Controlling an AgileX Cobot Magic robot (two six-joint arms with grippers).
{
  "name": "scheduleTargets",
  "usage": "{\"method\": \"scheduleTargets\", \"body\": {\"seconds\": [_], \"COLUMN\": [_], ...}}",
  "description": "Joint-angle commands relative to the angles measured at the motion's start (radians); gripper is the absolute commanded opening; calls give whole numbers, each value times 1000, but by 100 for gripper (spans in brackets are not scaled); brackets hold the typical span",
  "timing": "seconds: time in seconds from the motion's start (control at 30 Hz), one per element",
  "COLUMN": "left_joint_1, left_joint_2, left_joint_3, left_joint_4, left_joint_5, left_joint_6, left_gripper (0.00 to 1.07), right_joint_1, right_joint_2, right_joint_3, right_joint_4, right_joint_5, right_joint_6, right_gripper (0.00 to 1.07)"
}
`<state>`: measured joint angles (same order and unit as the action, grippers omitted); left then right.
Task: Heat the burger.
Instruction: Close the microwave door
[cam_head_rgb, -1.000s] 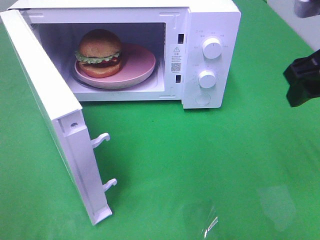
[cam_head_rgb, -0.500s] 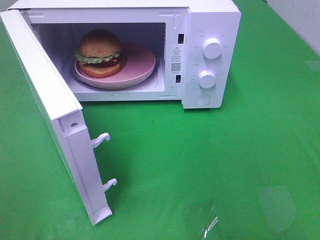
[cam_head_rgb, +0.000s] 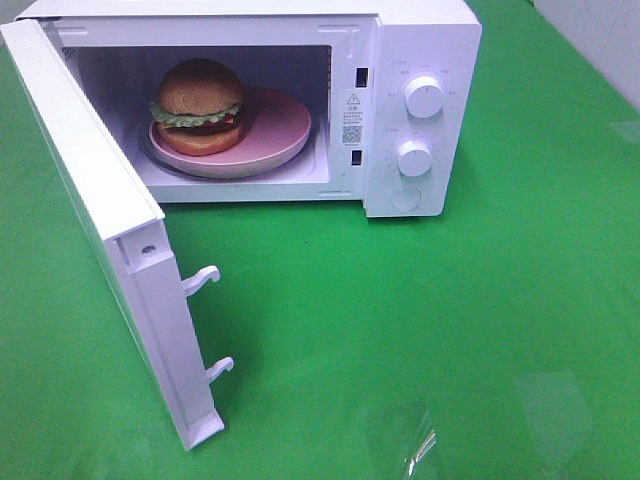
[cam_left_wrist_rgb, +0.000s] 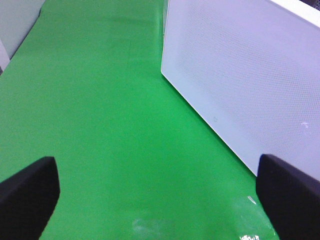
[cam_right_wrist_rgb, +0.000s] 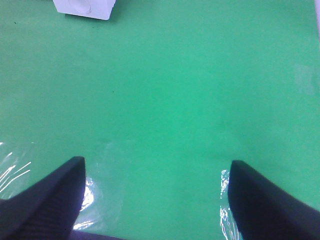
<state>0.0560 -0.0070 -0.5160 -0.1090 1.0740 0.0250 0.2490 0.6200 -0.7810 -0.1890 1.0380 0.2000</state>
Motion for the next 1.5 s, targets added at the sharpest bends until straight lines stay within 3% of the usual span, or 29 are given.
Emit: {"method": "scheduleTargets", "body": {"seconds": [0.03, 0.53, 0.9, 1.5], "left_joint_1": [0, 0, 0, 0], "left_joint_2": [-1, -1, -1, -1], "left_joint_3": [1, 1, 1, 1], "left_joint_4": [-5, -5, -5, -6], "left_joint_5": [-4, -4, -4, -4], "left_joint_6": [-2, -2, -2, -2], "left_gripper": [100, 100, 100, 100], "right_joint_1": [-4, -155, -191, -191], "right_joint_2": [-144, -494, -650, -650], "right_joint_3": [85, 274, 286, 286], "right_joint_4": [-6, 53, 58, 57], "right_joint_5": [-18, -70, -77, -77], "right_joint_6": [-7, -8, -24, -23], "right_gripper": [75, 75, 75, 74]}}
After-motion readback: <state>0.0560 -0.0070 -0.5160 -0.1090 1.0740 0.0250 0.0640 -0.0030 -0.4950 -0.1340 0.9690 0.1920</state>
